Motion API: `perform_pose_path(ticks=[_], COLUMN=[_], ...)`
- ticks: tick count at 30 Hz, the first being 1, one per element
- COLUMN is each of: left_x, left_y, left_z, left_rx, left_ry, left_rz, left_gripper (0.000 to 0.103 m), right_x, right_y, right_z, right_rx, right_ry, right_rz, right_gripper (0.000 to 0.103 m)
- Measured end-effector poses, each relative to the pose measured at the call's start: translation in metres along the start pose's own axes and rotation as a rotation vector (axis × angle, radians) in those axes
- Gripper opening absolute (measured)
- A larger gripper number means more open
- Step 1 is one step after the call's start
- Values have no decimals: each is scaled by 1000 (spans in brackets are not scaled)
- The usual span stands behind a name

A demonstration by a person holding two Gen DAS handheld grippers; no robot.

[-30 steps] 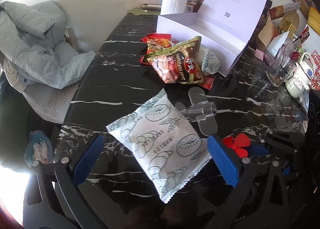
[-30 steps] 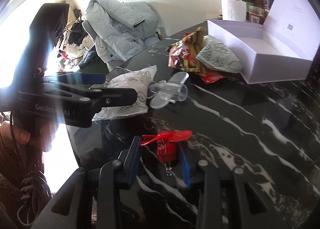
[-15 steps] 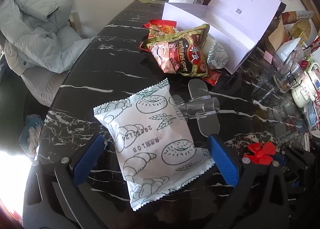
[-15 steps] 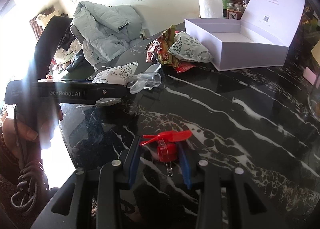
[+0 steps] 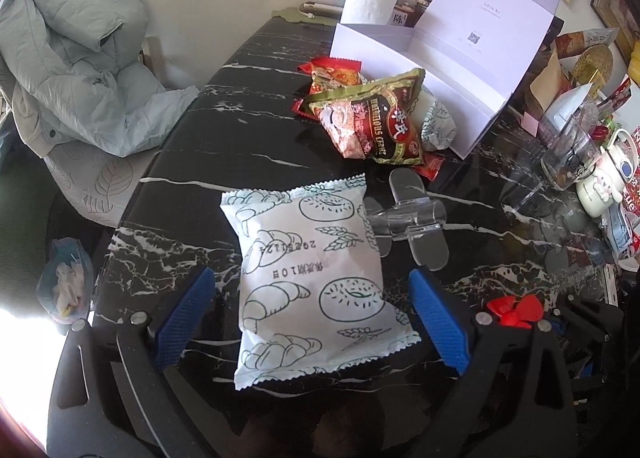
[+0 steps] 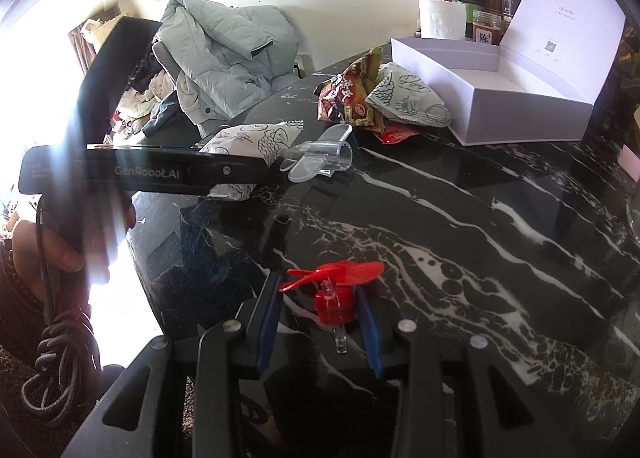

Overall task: Organize objects
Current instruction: 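Lift the red fan toy with the right gripper while the left grasps the white pouch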

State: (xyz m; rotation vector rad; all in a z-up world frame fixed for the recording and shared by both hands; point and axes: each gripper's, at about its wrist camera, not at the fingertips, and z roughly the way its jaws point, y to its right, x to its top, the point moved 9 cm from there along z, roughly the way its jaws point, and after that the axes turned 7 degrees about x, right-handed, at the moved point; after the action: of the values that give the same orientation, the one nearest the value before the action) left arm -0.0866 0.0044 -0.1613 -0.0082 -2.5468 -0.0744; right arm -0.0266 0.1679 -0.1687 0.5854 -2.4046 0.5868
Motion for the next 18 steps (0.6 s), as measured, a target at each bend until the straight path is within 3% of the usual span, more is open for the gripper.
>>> perform_pose_path(ticks=[2,4,6,7,15,18], left_x=[-4,-4,-5,-5,-4,-8], left_y=[3,6,8,9,3,3], left_z=[11,13,13,10,-3,-8], left_rx=[1,34,53,43,-9,-31], left_ry=[-41,-22,-1,13,40,30], left_rz=[8,43,69,70,26,13], left_gripper=[97,98,89,79,62,61], right_x=[-1,-1,-2,-1,3,6], right_y=[1,3,4,4,8,6], right_z=[0,0,-1,-1,-7,-12], right_rx=[-10,-23,-26,-24,-18,-19], right_ry=[-1,0,-1,0,23,41], right_rz=[1,-1,-4,0,35,33], right_gripper=[37,37,37,37,35,35])
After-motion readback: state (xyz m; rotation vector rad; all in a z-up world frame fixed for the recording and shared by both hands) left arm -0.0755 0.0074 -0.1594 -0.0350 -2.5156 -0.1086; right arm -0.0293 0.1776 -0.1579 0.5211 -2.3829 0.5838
